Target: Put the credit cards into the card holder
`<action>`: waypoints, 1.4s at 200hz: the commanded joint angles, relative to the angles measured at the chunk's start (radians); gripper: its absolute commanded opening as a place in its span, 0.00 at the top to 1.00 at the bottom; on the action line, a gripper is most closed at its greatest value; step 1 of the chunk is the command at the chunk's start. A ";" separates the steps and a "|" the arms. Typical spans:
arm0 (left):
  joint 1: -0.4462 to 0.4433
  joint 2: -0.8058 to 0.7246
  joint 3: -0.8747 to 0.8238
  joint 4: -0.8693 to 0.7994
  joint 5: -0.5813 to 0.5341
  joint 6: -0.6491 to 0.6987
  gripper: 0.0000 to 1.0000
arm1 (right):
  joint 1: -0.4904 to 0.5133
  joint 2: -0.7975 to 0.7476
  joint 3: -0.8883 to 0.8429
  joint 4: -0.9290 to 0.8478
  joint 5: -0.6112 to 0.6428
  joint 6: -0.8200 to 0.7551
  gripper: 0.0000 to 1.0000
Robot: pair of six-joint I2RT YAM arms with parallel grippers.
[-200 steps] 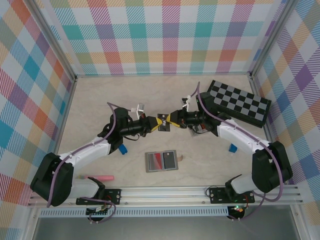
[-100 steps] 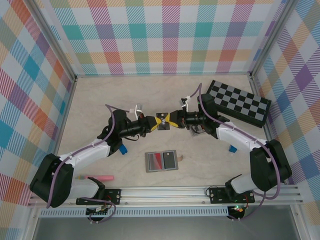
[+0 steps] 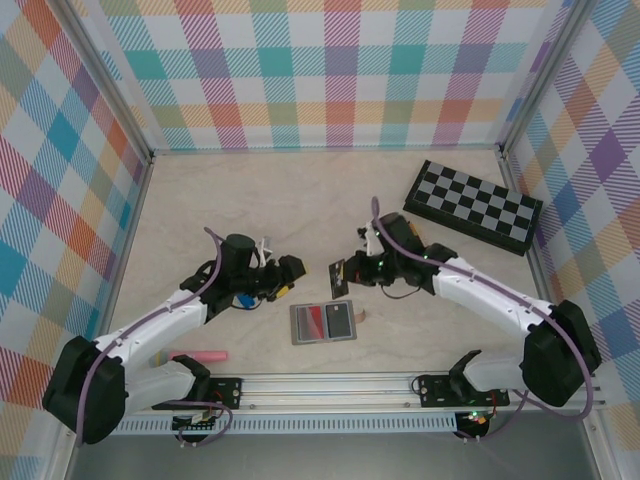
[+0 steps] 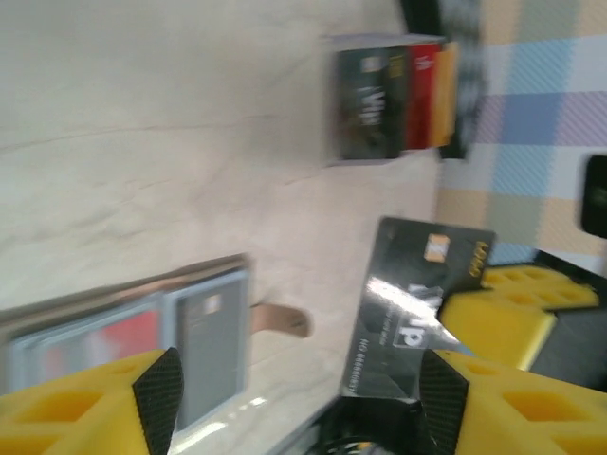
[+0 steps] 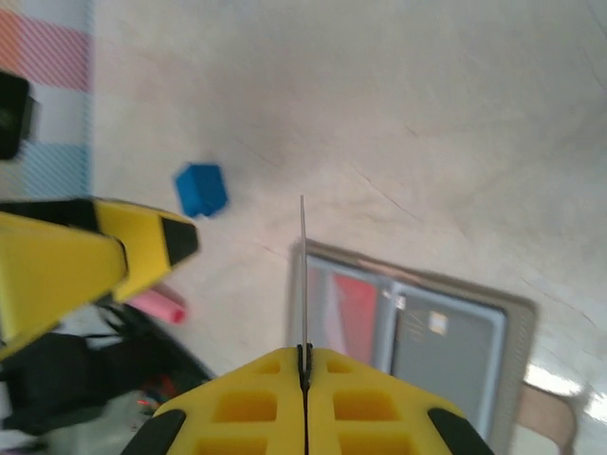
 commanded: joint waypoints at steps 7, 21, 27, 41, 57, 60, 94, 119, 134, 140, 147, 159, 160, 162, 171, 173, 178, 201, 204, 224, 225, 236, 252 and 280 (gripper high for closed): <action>-0.020 -0.037 -0.049 -0.216 -0.071 0.069 0.29 | 0.061 -0.027 -0.120 -0.041 0.230 -0.030 0.95; -0.034 -0.046 -0.062 -0.223 -0.087 0.063 0.28 | 0.069 -0.036 -0.170 0.017 0.234 -0.005 0.95; -0.040 -0.046 -0.063 -0.232 -0.095 0.064 0.28 | 0.071 -0.037 -0.184 0.037 0.231 0.004 0.95; -0.053 -0.034 -0.066 -0.247 -0.102 0.072 0.28 | 0.077 -0.035 -0.211 0.071 0.223 0.018 0.95; -0.071 -0.016 -0.072 -0.236 -0.088 0.080 0.28 | 0.082 -0.027 -0.228 0.086 0.220 0.028 0.95; -0.073 -0.013 -0.073 -0.234 -0.087 0.082 0.28 | 0.083 -0.026 -0.229 0.088 0.219 0.029 0.95; -0.101 0.033 -0.073 -0.214 -0.074 0.094 0.30 | 0.087 -0.018 -0.252 0.113 0.204 0.045 0.95; -0.110 0.064 -0.079 -0.193 -0.082 0.087 0.33 | 0.088 -0.019 -0.277 0.155 0.189 0.067 0.95; -0.120 0.094 -0.086 -0.124 -0.081 0.073 0.35 | 0.088 -0.014 -0.282 0.166 0.181 0.076 0.95; -0.128 0.106 -0.088 -0.109 -0.079 0.068 0.36 | 0.088 -0.014 -0.287 0.176 0.178 0.081 0.95; -0.135 0.122 -0.087 -0.098 -0.080 0.064 0.37 | 0.088 -0.015 -0.288 0.180 0.173 0.088 0.95; -0.148 0.147 -0.087 -0.080 -0.086 0.058 0.39 | 0.089 -0.022 -0.287 0.191 0.162 0.090 0.95; -0.148 0.149 -0.087 -0.078 -0.086 0.057 0.39 | 0.089 -0.023 -0.286 0.192 0.161 0.090 0.95; -0.149 0.155 -0.086 -0.076 -0.088 0.057 0.39 | 0.088 -0.026 -0.287 0.193 0.160 0.091 0.95; -0.156 0.174 -0.086 -0.065 -0.089 0.053 0.41 | 0.088 -0.035 -0.286 0.200 0.155 0.097 0.95; -0.156 0.179 -0.085 -0.063 -0.090 0.053 0.41 | 0.088 -0.038 -0.286 0.202 0.153 0.098 0.95; -0.160 0.187 -0.085 -0.056 -0.090 0.049 0.42 | 0.088 -0.043 -0.284 0.205 0.149 0.100 0.95; -0.173 0.205 -0.079 -0.026 -0.100 0.033 0.45 | 0.088 -0.065 -0.274 0.218 0.124 0.113 0.95; -0.175 0.205 -0.078 -0.026 -0.102 0.033 0.46 | 0.088 -0.067 -0.274 0.217 0.123 0.115 0.95; -0.177 0.207 -0.069 -0.026 -0.113 0.033 0.46 | 0.089 -0.083 -0.258 0.209 0.117 0.114 0.94; -0.176 0.207 -0.068 -0.026 -0.114 0.032 0.46 | 0.089 -0.084 -0.258 0.210 0.115 0.114 0.94; -0.178 0.208 -0.064 -0.024 -0.117 0.031 0.46 | 0.088 -0.089 -0.250 0.213 0.106 0.112 0.94; -0.178 0.210 -0.060 -0.017 -0.119 0.030 0.46 | 0.089 -0.082 -0.231 0.225 0.072 0.099 0.93; -0.181 0.221 -0.048 -0.023 -0.119 0.034 0.48 | 0.090 -0.044 -0.208 0.226 0.058 0.099 0.93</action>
